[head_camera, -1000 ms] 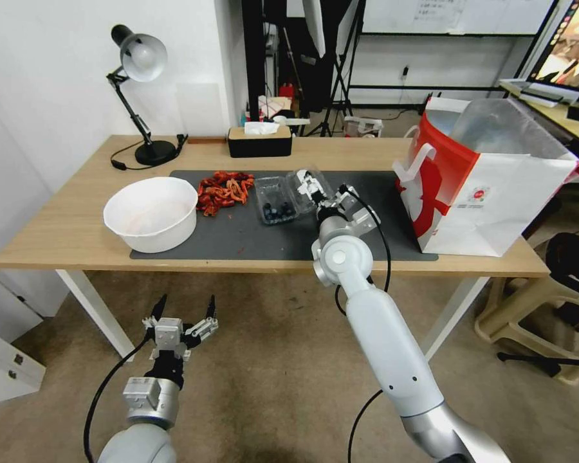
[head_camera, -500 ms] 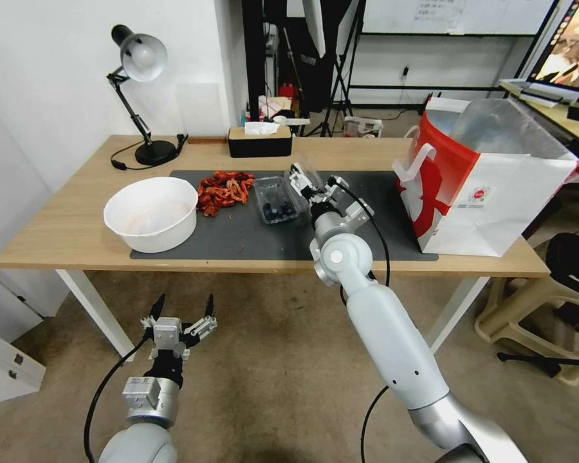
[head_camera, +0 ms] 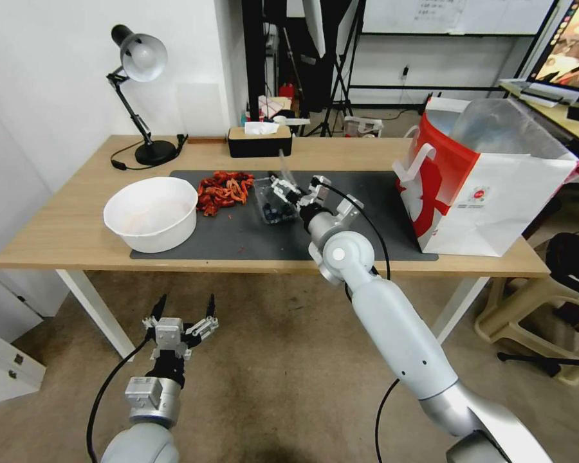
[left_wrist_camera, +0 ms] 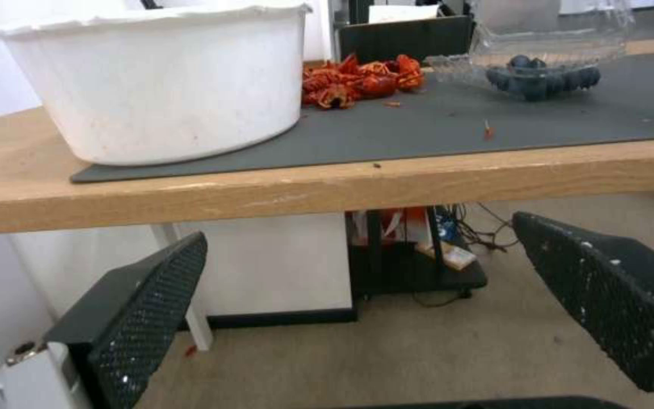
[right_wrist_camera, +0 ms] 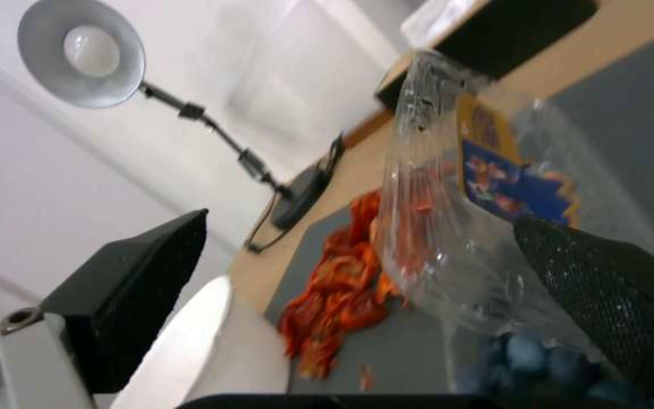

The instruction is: Close the takeout container lid, then place the container into the takeout bag.

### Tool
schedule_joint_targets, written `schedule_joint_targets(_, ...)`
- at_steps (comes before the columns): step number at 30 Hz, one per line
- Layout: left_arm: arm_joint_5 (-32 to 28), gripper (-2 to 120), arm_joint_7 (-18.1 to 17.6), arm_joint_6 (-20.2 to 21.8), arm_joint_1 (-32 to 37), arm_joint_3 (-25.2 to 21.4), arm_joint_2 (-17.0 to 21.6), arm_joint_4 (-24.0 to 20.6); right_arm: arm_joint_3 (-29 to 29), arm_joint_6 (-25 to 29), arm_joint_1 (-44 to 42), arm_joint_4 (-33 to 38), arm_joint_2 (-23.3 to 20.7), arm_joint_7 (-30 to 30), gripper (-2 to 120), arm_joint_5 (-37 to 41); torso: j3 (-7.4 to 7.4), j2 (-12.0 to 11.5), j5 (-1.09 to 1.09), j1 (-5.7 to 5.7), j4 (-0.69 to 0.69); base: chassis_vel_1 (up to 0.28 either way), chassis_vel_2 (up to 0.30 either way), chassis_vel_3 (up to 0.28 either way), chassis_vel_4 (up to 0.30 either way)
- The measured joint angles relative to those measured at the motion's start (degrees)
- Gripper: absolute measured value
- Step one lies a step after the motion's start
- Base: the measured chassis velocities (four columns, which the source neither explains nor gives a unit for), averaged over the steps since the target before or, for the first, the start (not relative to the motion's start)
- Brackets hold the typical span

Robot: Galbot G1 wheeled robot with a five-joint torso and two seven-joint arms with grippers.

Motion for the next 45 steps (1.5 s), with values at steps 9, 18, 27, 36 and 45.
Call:
schedule_joint_targets(9, 0.6, 100, 0.0, 0.0, 0.4, 0.2, -0.2, 0.0, -0.2, -3.9, 2.2, -2.0, 0.0, 2.8, 100, 12.6, 0.0, 0.0, 0.0, 0.0, 0.0, 0.0, 0.0, 0.0, 0.0)
schedule_joint_targets(18, 0.9, 100, 0.0, -0.2, 0.3, 0.6, -0.2, 0.2, 0.6, -5.9, 4.7, -3.5, 1.2, 10.9, 100, 19.6, 0.0, 0.0, 0.0, 0.0, 0.0, 0.0, 0.0, 0.0, 0.0)
schedule_joint_targets(27, 0.7, 100, -0.1, 0.0, 0.0, 0.5, 0.2, 0.2, 1.5, -6.4, 5.9, -4.6, 3.0, 15.0, 100, 22.0, 0.0, 0.0, -0.01, 0.0, 0.0, 0.0, 0.0, 0.0, 0.0)
schedule_joint_targets(36, 0.4, 100, -0.1, 0.0, -0.2, 0.4, 0.4, 0.2, 2.4, -6.1, 6.7, -6.5, 4.4, 16.2, 89, 22.6, 0.0, 0.0, -0.01, 0.0, 0.0, 0.0, 0.0, 0.0, 0.0)
schedule_joint_targets(45, -0.6, 100, -0.3, 0.6, -0.9, 0.5, 0.9, -0.2, 3.0, -6.3, 7.3, -7.7, 4.9, 18.3, 56, 22.6, 0.0, 0.0, 0.0, 0.0, 0.0, 0.0, 0.0, 0.0, 0.0)
